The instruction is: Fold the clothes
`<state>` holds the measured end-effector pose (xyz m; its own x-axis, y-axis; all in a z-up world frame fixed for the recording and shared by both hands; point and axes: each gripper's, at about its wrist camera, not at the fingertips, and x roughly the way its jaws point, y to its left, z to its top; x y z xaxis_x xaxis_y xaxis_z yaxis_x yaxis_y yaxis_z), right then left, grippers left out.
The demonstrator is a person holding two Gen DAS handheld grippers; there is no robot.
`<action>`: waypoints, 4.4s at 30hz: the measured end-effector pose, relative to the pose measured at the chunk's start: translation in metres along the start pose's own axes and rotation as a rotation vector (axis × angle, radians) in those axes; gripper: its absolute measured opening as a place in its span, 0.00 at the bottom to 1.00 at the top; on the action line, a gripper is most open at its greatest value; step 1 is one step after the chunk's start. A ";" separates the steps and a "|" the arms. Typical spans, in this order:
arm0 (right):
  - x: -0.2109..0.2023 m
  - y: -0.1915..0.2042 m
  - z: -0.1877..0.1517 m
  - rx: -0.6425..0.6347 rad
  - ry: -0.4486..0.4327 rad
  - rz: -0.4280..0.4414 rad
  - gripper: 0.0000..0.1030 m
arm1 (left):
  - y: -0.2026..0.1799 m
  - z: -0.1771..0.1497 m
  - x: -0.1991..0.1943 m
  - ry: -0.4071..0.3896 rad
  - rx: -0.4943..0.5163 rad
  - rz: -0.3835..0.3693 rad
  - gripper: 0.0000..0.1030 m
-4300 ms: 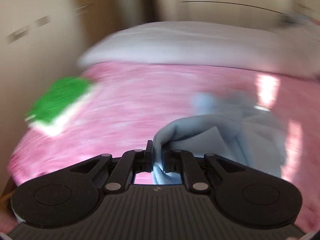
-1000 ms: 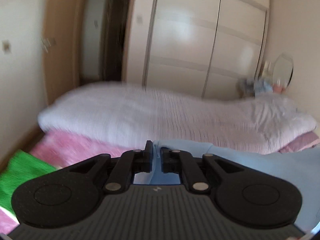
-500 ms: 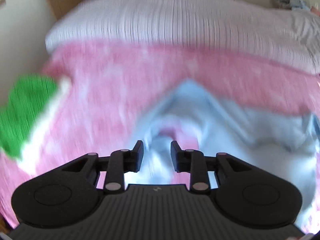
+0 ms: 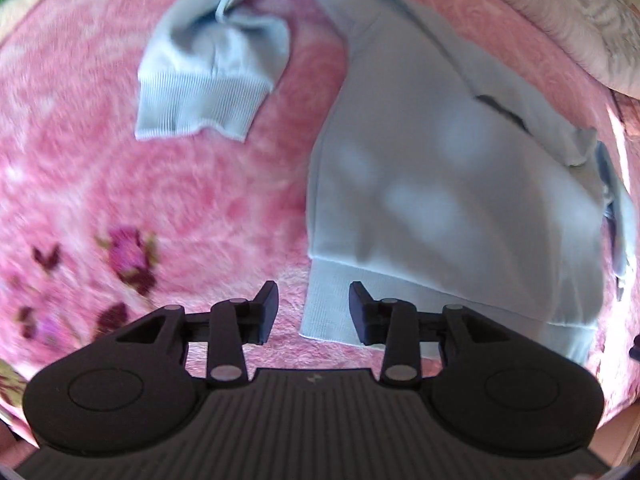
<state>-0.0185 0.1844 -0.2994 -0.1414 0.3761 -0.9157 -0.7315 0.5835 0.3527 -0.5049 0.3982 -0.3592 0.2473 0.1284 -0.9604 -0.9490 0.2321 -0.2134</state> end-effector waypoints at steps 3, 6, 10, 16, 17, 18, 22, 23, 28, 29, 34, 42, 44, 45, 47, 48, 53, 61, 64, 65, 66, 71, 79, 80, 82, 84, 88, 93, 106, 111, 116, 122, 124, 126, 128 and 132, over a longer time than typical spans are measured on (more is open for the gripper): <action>0.031 -0.001 -0.004 -0.003 0.033 0.022 0.48 | 0.000 -0.001 0.014 -0.011 0.003 -0.008 0.32; 0.065 -0.007 -0.010 0.050 0.037 0.082 0.48 | -0.003 -0.006 0.022 -0.042 0.034 -0.017 0.33; 0.096 -0.008 -0.024 0.057 0.006 0.075 0.45 | -0.007 -0.013 0.021 -0.082 0.087 -0.054 0.17; 0.063 -0.005 -0.026 -0.050 -0.052 0.044 0.04 | -0.005 -0.032 -0.020 -0.142 0.121 -0.144 0.02; 0.051 -0.007 -0.026 -0.075 -0.062 0.038 0.04 | -0.006 -0.039 -0.028 -0.142 0.133 -0.165 0.02; 0.038 -0.008 -0.026 -0.099 -0.071 0.032 0.04 | -0.006 -0.046 -0.036 -0.139 0.148 -0.178 0.02; 0.010 -0.013 -0.036 -0.164 -0.057 -0.019 0.04 | -0.011 -0.080 -0.035 -0.073 0.170 -0.170 0.02; 0.009 -0.014 -0.040 -0.174 -0.045 -0.036 0.04 | -0.013 -0.088 -0.032 -0.054 0.168 -0.165 0.02; 0.037 -0.022 -0.062 -0.165 0.074 -0.095 0.04 | -0.016 -0.102 -0.012 0.011 0.211 -0.058 0.04; 0.046 -0.022 -0.064 -0.168 0.128 -0.124 0.06 | -0.015 -0.100 -0.013 0.027 0.211 -0.053 0.05; 0.040 -0.010 -0.045 -0.248 0.146 -0.218 0.26 | -0.011 -0.071 -0.047 -0.071 0.195 -0.023 0.05; 0.019 0.021 0.035 -0.334 -0.149 -0.103 0.26 | -0.060 0.005 -0.027 -0.236 0.286 -0.061 0.05; 0.040 0.031 0.050 -0.390 -0.150 -0.074 0.26 | -0.077 0.021 -0.005 -0.238 0.327 -0.048 0.05; 0.053 0.035 0.057 -0.414 -0.145 -0.057 0.26 | -0.084 0.028 0.005 -0.241 0.341 -0.037 0.05; 0.079 0.043 0.070 -0.464 -0.135 -0.024 0.26 | -0.096 0.043 0.024 -0.254 0.360 -0.013 0.06; 0.092 0.047 0.077 -0.487 -0.129 -0.007 0.26 | -0.100 0.049 0.034 -0.254 0.362 -0.003 0.06; 0.149 0.059 0.114 -0.583 -0.076 0.092 0.26 | -0.115 0.073 0.067 -0.249 0.383 0.022 0.06; 0.208 0.105 0.159 -0.877 -0.068 0.068 0.26 | -0.148 0.144 0.101 -0.270 0.531 0.052 0.08; 0.212 0.123 0.207 -0.832 -0.211 0.045 0.25 | -0.161 0.200 0.097 -0.378 0.538 0.062 0.07; 0.208 0.127 0.226 -0.786 -0.290 0.042 0.25 | -0.165 0.219 0.093 -0.425 0.520 0.073 0.07; 0.204 0.131 0.246 -0.738 -0.368 0.037 0.25 | -0.167 0.238 0.088 -0.468 0.484 0.077 0.07; 0.169 0.110 0.306 -0.472 -0.393 0.108 0.26 | -0.168 0.274 0.068 -0.537 0.315 0.033 0.09; 0.111 0.015 0.191 -0.583 -0.223 -0.120 0.26 | -0.182 0.137 0.069 -0.277 0.334 -0.026 0.09; 0.104 -0.001 0.169 -0.602 -0.190 -0.162 0.26 | -0.186 0.115 0.068 -0.239 0.309 -0.038 0.09; 0.091 -0.032 0.124 -0.638 -0.123 -0.244 0.28 | -0.192 0.076 0.064 -0.173 0.245 -0.068 0.09; 0.081 -0.052 0.086 -0.673 -0.059 -0.306 0.44 | -0.200 0.047 0.060 -0.122 0.198 -0.086 0.09; 0.081 -0.064 0.029 -0.936 -0.046 -0.365 0.56 | -0.214 0.010 0.052 -0.067 0.174 -0.092 0.09; 0.117 -0.066 0.000 -1.363 -0.179 -0.529 0.56 | -0.227 0.001 0.044 -0.091 0.200 -0.075 0.09; -0.009 -0.151 0.175 -0.332 -0.485 -0.005 0.02 | -0.254 -0.011 0.030 -0.148 0.208 -0.032 0.09; -0.043 -0.263 0.223 0.407 -0.576 -0.045 0.13 | -0.264 -0.015 0.025 -0.162 0.221 -0.037 0.09; -0.030 -0.303 0.203 0.549 -0.474 0.032 0.53 | -0.264 -0.019 0.029 -0.144 0.197 -0.026 0.09; 0.026 -0.317 0.194 0.645 -0.393 0.210 0.53 | -0.260 -0.015 0.031 -0.147 0.148 -0.022 0.09; 0.041 -0.315 0.204 0.647 -0.430 0.218 0.53 | -0.258 -0.012 0.030 -0.150 0.144 -0.011 0.09; 0.062 -0.315 0.219 0.632 -0.416 0.170 0.52 | -0.257 -0.011 0.030 -0.155 0.145 0.000 0.09; 0.073 -0.308 0.230 0.608 -0.405 0.128 0.08 | -0.257 -0.009 0.028 -0.160 0.145 0.008 0.09; 0.053 -0.295 0.230 0.504 -0.494 0.079 0.05 | -0.254 -0.009 0.021 -0.179 0.131 0.007 0.09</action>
<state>0.3430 0.1982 -0.4079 0.2252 0.6436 -0.7315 -0.3171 0.7583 0.5696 -0.2608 0.3335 -0.3269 0.2829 0.2963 -0.9122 -0.9200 0.3527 -0.1707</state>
